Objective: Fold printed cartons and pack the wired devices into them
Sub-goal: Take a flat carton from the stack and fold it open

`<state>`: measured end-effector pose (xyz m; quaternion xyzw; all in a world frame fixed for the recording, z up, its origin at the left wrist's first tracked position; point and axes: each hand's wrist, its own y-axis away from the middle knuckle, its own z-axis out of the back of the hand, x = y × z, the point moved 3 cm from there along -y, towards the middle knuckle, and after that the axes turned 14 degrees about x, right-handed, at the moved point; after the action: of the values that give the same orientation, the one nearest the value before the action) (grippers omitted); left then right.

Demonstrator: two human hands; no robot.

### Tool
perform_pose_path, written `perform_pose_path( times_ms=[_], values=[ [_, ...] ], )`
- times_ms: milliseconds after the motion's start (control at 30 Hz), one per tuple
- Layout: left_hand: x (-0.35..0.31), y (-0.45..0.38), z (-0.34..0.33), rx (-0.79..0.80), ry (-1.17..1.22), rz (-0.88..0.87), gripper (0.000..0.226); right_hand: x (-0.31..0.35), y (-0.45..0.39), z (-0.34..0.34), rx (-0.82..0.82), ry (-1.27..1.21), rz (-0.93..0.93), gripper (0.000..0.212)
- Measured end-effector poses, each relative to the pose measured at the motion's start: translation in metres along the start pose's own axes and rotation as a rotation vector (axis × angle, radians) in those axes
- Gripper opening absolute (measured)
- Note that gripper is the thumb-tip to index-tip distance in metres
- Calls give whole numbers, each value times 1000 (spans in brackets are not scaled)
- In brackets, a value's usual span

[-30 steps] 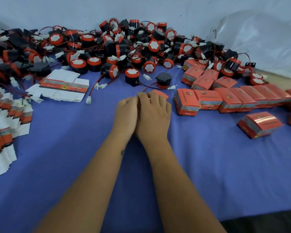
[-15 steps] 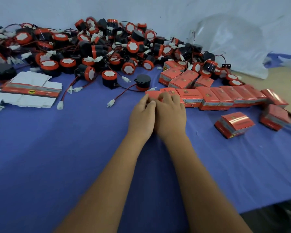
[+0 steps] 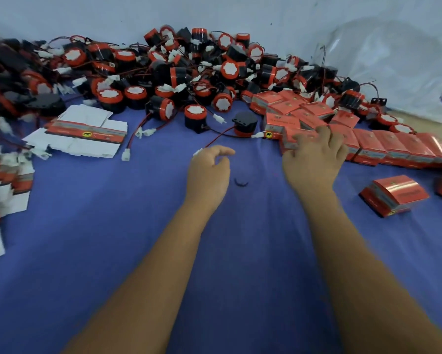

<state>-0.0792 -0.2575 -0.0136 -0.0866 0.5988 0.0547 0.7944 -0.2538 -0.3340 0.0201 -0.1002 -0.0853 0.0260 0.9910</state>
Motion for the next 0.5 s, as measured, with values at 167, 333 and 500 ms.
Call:
perform_pose_path(
  times_ms=[167, 333, 500],
  values=[
    [7, -1, 70, -309, -443, 68, 39, 99, 29, -8, 28, -135, 264, 41],
    [39, 3, 121, -235, -775, 551, 66, 171, 66, -37, 587, -612, 572, 43],
    [37, 13, 104, -218, -1007, 371, 47, 169, 70, -57, 502, -362, 517, 45]
  ],
)
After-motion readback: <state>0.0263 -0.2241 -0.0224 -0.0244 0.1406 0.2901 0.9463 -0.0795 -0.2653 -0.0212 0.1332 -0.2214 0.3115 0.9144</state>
